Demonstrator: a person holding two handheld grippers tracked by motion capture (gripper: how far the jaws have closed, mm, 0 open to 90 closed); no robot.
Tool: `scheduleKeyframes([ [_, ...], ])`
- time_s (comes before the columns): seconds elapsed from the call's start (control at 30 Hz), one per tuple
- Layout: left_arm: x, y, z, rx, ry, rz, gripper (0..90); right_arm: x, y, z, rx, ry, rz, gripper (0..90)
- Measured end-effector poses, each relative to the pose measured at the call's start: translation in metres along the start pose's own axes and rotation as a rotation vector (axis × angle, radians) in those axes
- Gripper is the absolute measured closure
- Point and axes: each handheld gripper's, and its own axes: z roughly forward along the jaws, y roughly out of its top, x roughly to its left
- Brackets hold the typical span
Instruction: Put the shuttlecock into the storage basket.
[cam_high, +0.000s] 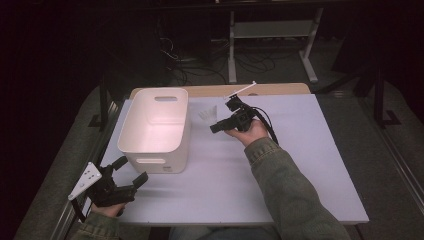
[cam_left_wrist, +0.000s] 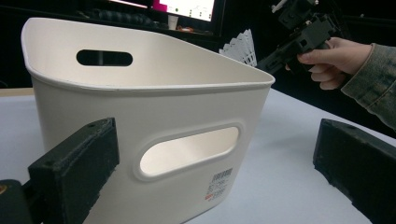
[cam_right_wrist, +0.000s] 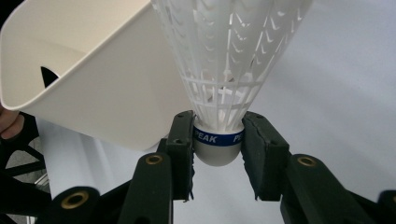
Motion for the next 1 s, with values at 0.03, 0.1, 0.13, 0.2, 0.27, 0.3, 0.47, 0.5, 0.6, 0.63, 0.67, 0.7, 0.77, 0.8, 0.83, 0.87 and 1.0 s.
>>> scheduleKeyframes([
  [0.03, 0.000, 0.000, 0.000, 0.001, 0.001, 0.000, 0.0, 0.000, 0.001, -0.001, -0.001, -0.001, -0.006, 63.8],
  [0.1, 0.000, 0.000, 0.000, 0.001, 0.001, -0.002, 0.0, 0.001, 0.002, -0.002, -0.003, -0.002, -0.008, 63.8],
  [0.13, 0.000, 0.000, 0.000, 0.001, 0.001, -0.001, 0.0, 0.001, 0.003, -0.004, -0.003, 0.000, -0.013, 63.8],
  [0.2, 0.000, 0.000, 0.000, 0.004, 0.001, 0.003, 0.0, 0.003, 0.004, -0.006, -0.006, 0.006, -0.008, 63.8],
  [0.27, 0.000, 0.000, 0.000, -0.003, -0.001, -0.002, 0.0, 0.003, 0.007, -0.007, -0.005, 0.005, -0.013, 63.8],
  [0.3, 0.000, 0.000, 0.000, -0.003, -0.001, -0.002, 0.0, 0.004, 0.009, -0.008, -0.002, 0.003, -0.010, 63.8],
  [0.47, 0.000, 0.000, 0.000, -0.008, -0.002, -0.005, 0.0, 0.010, 0.018, -0.015, -0.015, 0.015, -0.038, 63.8],
  [0.5, 0.000, 0.000, 0.000, -0.008, -0.002, -0.005, 0.0, 0.010, 0.018, -0.015, -0.015, 0.015, -0.038, 63.8],
  [0.6, 0.000, 0.000, 0.000, -0.008, -0.001, -0.005, 0.0, 0.014, 0.022, -0.017, -0.020, 0.028, -0.052, 63.8],
  [0.63, 0.000, 0.000, 0.000, -0.008, -0.002, -0.005, 0.0, 0.018, 0.023, -0.018, -0.026, 0.033, -0.064, 63.8],
  [0.67, 0.000, 0.000, 0.001, -0.008, -0.002, -0.006, 0.0, 0.018, 0.023, -0.018, -0.026, 0.033, -0.064, 63.8],
  [0.7, 0.000, 0.000, 0.000, -0.005, -0.001, -0.003, 0.0, 0.023, 0.025, -0.019, -0.025, 0.039, -0.068, 63.8],
  [0.77, 0.000, 0.000, 0.000, -0.006, -0.001, -0.004, 0.0, 0.025, 0.026, -0.019, -0.026, 0.036, -0.080, 63.8],
  [0.8, 0.000, 0.000, 0.000, -0.009, -0.001, -0.005, 0.0, 0.027, 0.027, -0.020, -0.027, 0.041, -0.085, 63.8],
  [0.83, 0.000, 0.000, 0.000, -0.008, -0.001, -0.005, 0.0, 0.032, 0.029, -0.021, -0.031, 0.038, -0.098, 63.7],
  [0.87, 0.000, 0.000, 0.000, -0.008, -0.001, -0.005, 0.0, 0.033, 0.030, -0.022, -0.034, 0.046, -0.096, 63.7],
  [1.0, 0.000, 0.000, 0.000, -0.007, -0.004, -0.002, 0.0, 0.040, 0.033, -0.021, -0.036, 0.059, -0.100, 63.8],
])
